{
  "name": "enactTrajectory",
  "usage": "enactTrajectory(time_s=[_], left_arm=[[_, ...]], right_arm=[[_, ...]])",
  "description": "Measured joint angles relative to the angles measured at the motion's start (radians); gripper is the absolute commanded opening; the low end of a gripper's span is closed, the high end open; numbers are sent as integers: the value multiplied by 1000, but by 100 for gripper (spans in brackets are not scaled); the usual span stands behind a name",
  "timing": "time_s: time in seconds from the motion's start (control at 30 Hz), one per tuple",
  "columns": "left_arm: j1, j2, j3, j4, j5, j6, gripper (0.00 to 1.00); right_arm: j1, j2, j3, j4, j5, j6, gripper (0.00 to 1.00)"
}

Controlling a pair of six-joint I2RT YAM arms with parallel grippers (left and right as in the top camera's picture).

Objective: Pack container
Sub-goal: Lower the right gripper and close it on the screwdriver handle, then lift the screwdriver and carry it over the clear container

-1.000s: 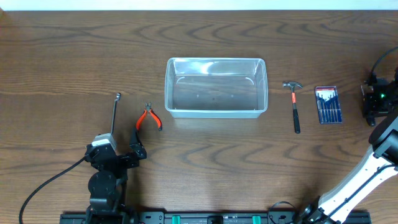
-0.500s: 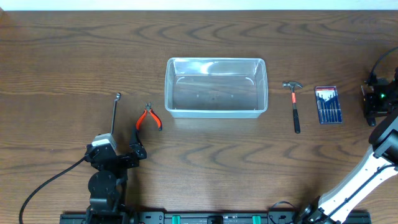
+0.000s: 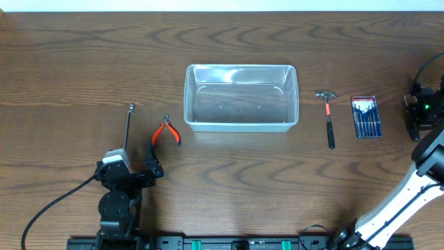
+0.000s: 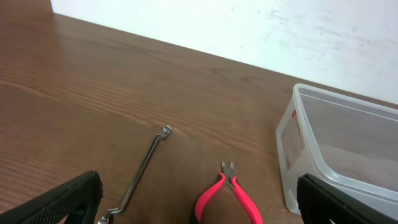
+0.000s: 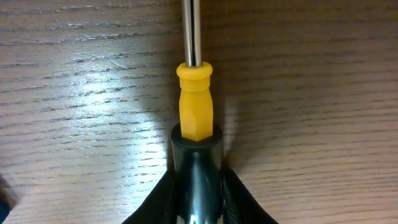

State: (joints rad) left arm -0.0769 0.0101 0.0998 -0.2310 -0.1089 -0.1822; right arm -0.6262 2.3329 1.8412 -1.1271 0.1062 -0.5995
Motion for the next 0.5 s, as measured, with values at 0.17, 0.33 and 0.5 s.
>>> enactTrajectory(time_s=[0.17,0.33,0.5], left_arm=[[0,0,0,0,0,0,98],[0,0,0,0,0,0,98],[0,0,0,0,0,0,98]], right_arm=[[0,0,0,1,1,8,1],[0,0,1,0,2,14,1],[5,0,5,-4,0,17,1]])
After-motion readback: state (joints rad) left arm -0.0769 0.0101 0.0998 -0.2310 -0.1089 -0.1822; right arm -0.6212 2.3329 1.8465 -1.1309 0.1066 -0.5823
